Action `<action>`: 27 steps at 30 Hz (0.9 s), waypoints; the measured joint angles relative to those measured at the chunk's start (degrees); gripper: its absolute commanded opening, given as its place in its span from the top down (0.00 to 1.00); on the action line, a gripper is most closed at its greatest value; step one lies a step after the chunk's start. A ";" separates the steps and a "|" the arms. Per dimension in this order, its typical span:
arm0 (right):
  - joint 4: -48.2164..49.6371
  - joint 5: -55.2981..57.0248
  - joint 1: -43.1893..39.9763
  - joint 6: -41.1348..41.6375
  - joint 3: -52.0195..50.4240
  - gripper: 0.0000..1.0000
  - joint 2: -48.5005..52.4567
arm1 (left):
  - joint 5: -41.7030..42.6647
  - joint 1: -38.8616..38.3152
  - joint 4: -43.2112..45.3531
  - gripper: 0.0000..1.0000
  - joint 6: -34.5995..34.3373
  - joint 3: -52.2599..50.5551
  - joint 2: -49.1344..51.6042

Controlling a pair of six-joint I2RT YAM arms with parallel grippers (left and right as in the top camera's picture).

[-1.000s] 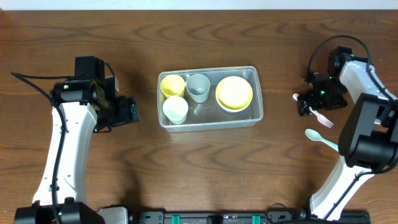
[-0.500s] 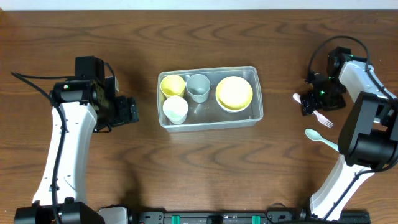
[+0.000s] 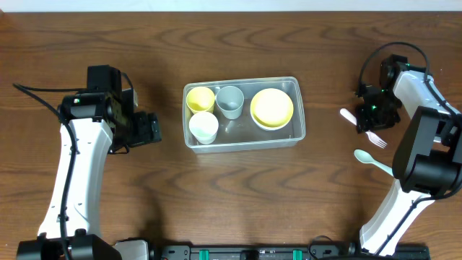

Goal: Pack container
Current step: 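Lower the right gripper and grasp the white fork handle, then carry the white fork into the box beside the yellow bowl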

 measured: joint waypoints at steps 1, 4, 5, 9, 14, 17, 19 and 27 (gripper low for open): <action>-0.02 0.02 0.00 0.04 0.00 0.65 0.02 | -0.02 0.00 -0.02 0.12 0.00 0.00 0.00; -0.04 -0.02 0.00 0.00 0.00 0.73 0.02 | -0.02 0.00 -0.11 0.12 0.00 0.00 0.00; -0.07 -0.04 0.00 0.07 0.00 0.74 0.02 | 0.00 0.00 -0.11 0.12 0.00 0.00 0.00; -0.15 -0.09 0.00 0.17 0.00 0.80 0.04 | 0.00 0.00 -0.11 0.11 0.00 0.00 0.00; -0.22 -0.20 0.00 0.20 0.00 0.86 0.07 | 0.00 0.00 -0.13 0.12 0.00 0.00 0.00; -0.22 -0.24 0.00 0.20 0.00 0.89 0.07 | 0.00 0.00 -0.13 0.12 0.00 0.00 0.00; -0.24 -0.26 0.00 0.20 0.00 0.94 0.07 | 0.00 0.00 -0.13 0.12 0.00 0.00 0.00; -0.42 -0.46 0.02 0.26 0.09 0.99 0.07 | -0.02 0.00 -0.13 0.12 0.00 0.00 0.00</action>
